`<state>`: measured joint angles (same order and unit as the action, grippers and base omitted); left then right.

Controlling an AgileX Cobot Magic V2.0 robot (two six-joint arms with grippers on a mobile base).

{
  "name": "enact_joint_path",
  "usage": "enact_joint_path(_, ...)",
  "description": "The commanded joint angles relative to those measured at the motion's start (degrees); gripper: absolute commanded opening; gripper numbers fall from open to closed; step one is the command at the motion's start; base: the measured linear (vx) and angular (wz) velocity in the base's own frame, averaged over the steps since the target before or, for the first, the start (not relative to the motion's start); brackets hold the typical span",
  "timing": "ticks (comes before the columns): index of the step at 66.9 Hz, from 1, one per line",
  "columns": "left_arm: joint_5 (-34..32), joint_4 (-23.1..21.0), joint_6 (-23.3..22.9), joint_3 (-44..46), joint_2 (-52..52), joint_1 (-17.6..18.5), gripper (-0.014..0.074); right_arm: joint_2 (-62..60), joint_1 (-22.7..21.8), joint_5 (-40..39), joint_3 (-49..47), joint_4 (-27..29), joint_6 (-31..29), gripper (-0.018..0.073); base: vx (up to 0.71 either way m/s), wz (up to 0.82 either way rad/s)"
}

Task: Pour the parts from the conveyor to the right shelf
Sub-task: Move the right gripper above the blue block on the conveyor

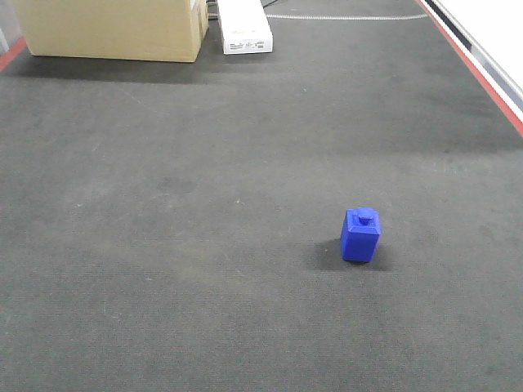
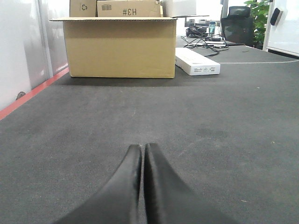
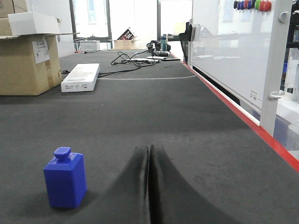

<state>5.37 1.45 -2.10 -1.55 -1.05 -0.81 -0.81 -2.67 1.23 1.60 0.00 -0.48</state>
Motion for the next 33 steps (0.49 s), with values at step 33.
enact_joint_path(33, -4.0, -0.4, -0.4, 1.5, -0.3, -0.1, -0.0006, -0.2, -0.2, -7.4, -1.4, 1.1, -0.5, -0.0009, 0.0, 0.0)
